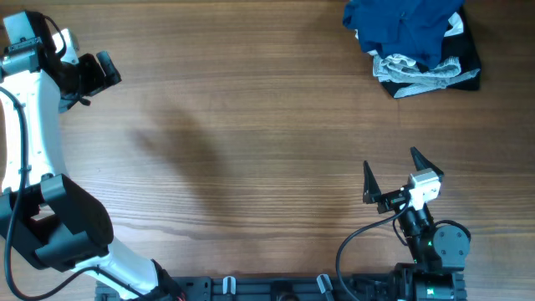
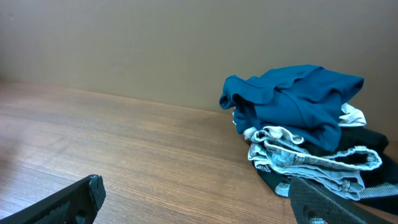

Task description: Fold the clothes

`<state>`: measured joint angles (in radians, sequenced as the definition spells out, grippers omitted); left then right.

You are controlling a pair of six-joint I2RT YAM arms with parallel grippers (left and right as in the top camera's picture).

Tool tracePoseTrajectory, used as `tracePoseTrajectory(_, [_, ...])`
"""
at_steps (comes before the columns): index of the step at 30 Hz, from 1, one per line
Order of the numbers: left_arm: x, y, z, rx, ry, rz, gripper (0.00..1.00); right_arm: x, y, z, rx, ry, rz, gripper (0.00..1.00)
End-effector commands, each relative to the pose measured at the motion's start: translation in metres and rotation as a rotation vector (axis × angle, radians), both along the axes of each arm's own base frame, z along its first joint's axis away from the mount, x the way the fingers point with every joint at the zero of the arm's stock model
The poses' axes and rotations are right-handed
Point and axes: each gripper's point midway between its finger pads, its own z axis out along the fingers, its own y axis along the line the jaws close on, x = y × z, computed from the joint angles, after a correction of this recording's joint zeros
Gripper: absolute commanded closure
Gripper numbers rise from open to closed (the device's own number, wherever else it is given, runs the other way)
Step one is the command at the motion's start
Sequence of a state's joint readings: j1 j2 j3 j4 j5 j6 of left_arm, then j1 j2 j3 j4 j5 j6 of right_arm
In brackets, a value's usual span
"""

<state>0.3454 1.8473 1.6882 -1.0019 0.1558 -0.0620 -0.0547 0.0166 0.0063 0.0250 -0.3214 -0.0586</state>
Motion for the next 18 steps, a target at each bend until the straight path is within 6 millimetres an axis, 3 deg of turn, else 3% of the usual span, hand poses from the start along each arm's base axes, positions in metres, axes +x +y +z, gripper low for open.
tracePoseTrajectory(1, [0.002,0.001,0.014,0.003,-0.037,0.0,0.0,-0.002,0.003,0.003,0.014,-0.01,0.02,0.0])
tracePoseTrajectory(14, [0.002,0.001,0.014,0.003,-0.037,0.0,0.0,-0.002,0.003,0.003,0.014,-0.01,0.02,0.0])
tracePoseTrajectory(16, [0.0,0.001,0.025,0.017,-0.058,0.0,0.0,-0.002,0.003,0.003,0.014,-0.01,0.02,0.0])
tracePoseTrajectory(18, [-0.011,0.001,0.048,0.069,-0.082,0.011,0.0,-0.002,0.003,0.003,0.015,-0.01,0.02,0.0])
